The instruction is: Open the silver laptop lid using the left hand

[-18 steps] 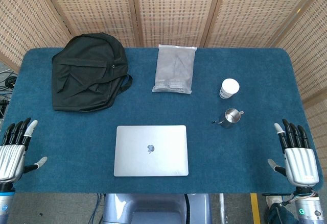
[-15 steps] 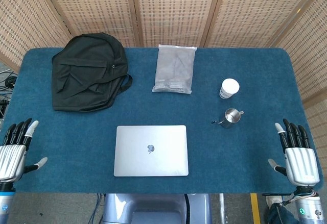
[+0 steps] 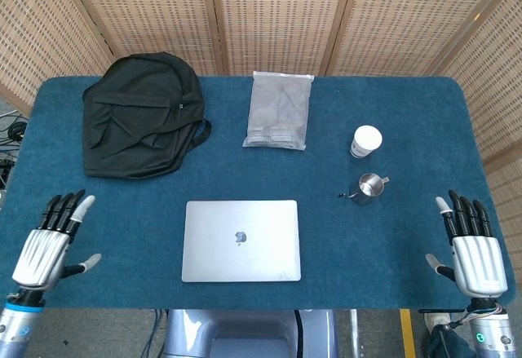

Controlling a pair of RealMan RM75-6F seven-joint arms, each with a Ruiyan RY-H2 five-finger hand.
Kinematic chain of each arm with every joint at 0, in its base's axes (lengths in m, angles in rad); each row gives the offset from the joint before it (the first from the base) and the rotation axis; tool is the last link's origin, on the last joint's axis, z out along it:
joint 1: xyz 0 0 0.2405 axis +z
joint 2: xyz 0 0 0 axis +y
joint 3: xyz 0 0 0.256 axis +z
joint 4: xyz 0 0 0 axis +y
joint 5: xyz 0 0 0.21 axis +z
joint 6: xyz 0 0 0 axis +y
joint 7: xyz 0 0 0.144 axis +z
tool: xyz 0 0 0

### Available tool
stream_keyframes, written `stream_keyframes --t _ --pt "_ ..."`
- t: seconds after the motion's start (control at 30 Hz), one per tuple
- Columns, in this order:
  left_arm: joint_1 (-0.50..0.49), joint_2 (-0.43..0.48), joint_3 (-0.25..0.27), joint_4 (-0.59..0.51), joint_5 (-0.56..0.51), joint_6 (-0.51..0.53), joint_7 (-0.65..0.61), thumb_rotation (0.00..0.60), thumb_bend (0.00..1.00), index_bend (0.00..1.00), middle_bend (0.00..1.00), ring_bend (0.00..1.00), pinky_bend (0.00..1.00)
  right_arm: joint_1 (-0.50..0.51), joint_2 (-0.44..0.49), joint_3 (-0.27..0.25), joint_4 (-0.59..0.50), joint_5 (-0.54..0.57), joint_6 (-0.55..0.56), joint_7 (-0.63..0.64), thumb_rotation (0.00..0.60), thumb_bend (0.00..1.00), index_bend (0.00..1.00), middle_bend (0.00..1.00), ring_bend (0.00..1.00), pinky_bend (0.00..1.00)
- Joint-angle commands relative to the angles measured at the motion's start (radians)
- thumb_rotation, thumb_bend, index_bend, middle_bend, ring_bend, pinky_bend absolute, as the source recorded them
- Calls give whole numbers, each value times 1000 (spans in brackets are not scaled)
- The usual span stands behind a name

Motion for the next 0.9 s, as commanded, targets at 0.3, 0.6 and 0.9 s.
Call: stream_keyframes --t 0.3,0.6,0.9 --pt "-242 -209 44 17 224 -314 118 600 0 0 0 0 0 -7 16 8 -2 4 14 50 600 0 0 0 0 0" --pt "-316 -393 11 115 126 -458 184 600 0 0 0 0 0 -9 30 9 -4 20 0 83 600 0 0 0 0 0" --pt "-379 -540 -36 152 11 -575 343 600 0 0 0 0 0 -9 44 14 3 38 -11 137 600 0 0 0 0 0"
